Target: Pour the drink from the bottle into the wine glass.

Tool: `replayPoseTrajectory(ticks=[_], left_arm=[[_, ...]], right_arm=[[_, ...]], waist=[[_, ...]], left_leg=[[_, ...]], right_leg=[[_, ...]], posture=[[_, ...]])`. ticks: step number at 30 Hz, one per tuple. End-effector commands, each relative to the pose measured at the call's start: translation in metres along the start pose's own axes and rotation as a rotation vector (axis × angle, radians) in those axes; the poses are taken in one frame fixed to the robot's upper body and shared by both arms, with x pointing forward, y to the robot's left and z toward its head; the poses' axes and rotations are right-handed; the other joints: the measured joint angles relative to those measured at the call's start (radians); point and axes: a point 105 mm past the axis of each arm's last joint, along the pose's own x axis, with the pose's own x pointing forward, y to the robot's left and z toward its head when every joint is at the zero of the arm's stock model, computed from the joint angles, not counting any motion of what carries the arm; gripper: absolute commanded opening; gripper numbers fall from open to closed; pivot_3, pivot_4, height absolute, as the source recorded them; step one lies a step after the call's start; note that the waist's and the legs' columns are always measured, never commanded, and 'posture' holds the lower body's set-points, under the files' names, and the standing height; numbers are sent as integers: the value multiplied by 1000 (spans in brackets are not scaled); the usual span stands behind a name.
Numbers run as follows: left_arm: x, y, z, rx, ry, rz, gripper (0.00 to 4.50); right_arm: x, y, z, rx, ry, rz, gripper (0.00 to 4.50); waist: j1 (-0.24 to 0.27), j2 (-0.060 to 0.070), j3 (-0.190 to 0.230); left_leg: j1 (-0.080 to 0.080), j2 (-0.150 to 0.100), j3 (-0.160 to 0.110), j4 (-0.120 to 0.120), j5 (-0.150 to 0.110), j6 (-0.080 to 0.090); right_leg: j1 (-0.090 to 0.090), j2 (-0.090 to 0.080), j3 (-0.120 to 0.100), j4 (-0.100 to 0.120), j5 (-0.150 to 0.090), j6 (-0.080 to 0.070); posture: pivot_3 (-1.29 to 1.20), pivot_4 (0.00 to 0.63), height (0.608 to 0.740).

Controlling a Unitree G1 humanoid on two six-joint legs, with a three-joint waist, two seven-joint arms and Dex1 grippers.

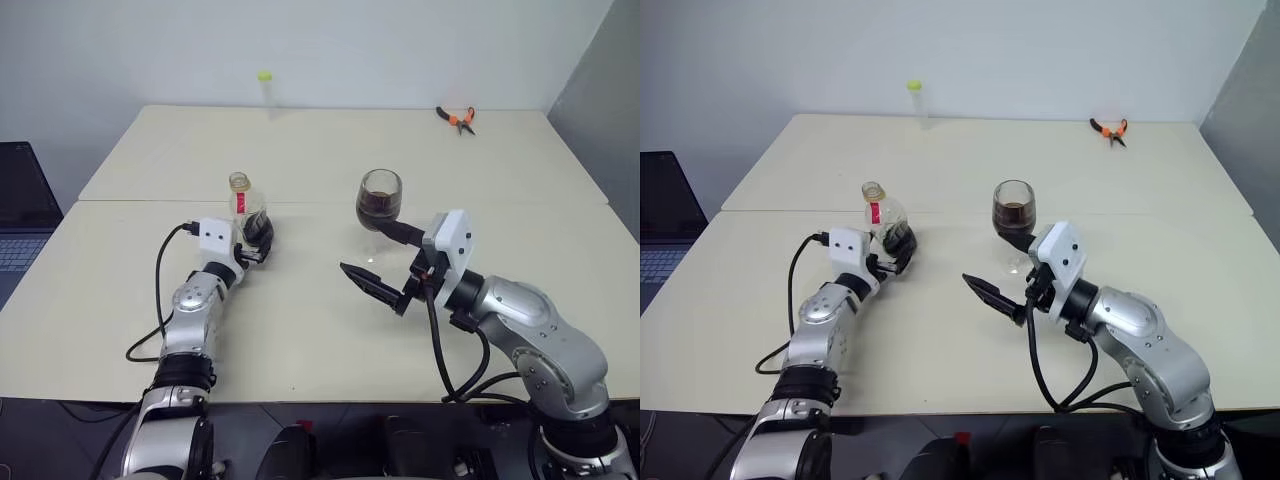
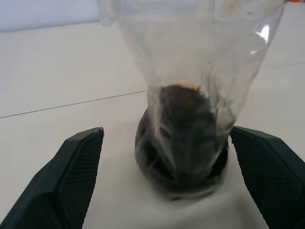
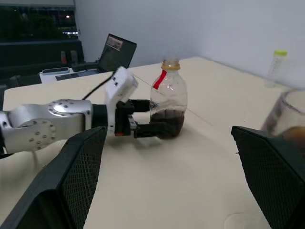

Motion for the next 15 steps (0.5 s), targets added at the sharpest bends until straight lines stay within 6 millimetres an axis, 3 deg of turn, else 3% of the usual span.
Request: replayPoseTrajectory(ticks=[1,6,13,15], left_arm=[[-14,5,24,26,-74,9,4479],[-35,13,24,20,-49,100,4479],[-55,10,19,24,-48,114,4479],[-57,5,18,12,-57,100,4479]], right_arm=[[-16,0,-3,-69,-20,-85,4500],[-38,-5,-24,-47,-36,-221,4500],[-69,-49,-55,72,-99,-542,4500],[-69,-57,-59,80,-109,-595,4500]], waist=[[1,0,0],[3,0,0],[3,0,-1],[3,0,-1]], left_leg=[[0,0,0,0,0,0],[1,0,0,0,-1,1],[3,0,1,-1,-2,3],[3,1,1,-1,-2,3]], right_leg=[[0,0,0,0,0,0],[1,-1,0,0,0,0],[3,1,1,0,0,0],[3,1,0,0,0,0]], posture=[[0,150,740],[0,150,740],[0,150,740],[0,150,740]])
